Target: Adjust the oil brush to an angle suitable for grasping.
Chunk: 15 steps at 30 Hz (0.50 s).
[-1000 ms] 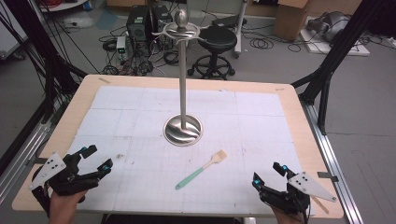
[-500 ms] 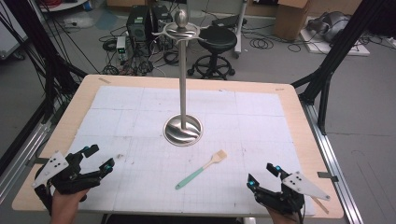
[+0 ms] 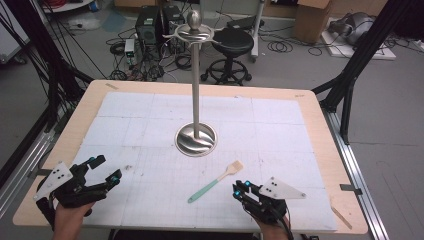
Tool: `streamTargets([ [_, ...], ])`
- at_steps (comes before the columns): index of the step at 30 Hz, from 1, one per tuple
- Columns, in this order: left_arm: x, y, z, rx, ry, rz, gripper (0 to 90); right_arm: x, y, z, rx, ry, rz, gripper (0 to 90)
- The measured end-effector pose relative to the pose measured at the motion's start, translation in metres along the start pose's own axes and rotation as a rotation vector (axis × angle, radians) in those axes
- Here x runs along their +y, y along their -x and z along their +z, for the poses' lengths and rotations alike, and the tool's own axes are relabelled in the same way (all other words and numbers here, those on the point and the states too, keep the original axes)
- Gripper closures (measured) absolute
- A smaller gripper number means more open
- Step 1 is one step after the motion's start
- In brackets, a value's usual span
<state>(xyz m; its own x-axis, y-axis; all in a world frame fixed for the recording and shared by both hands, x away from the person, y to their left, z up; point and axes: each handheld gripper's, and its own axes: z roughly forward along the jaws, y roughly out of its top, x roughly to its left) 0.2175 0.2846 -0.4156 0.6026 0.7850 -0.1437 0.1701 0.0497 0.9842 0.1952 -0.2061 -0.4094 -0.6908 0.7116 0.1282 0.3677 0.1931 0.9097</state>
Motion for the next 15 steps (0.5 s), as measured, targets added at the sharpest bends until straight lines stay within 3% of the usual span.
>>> streamTargets([
  [2,0.0,0.0,0.0,0.002,-0.002,-0.003,19.3,0.001,-0.004,0.007,0.027,-0.029,-0.016,88.9],
  [9,-0.001,0.0,0.002,0.003,-0.014,-0.003,19.6,0.0,-0.016,0.036,0.105,-0.141,-0.054,89.3],
  [15,-0.002,0.0,0.002,0.004,-0.019,-0.003,19.6,-0.004,-0.031,0.071,0.16,-0.257,-0.097,89.3],
])
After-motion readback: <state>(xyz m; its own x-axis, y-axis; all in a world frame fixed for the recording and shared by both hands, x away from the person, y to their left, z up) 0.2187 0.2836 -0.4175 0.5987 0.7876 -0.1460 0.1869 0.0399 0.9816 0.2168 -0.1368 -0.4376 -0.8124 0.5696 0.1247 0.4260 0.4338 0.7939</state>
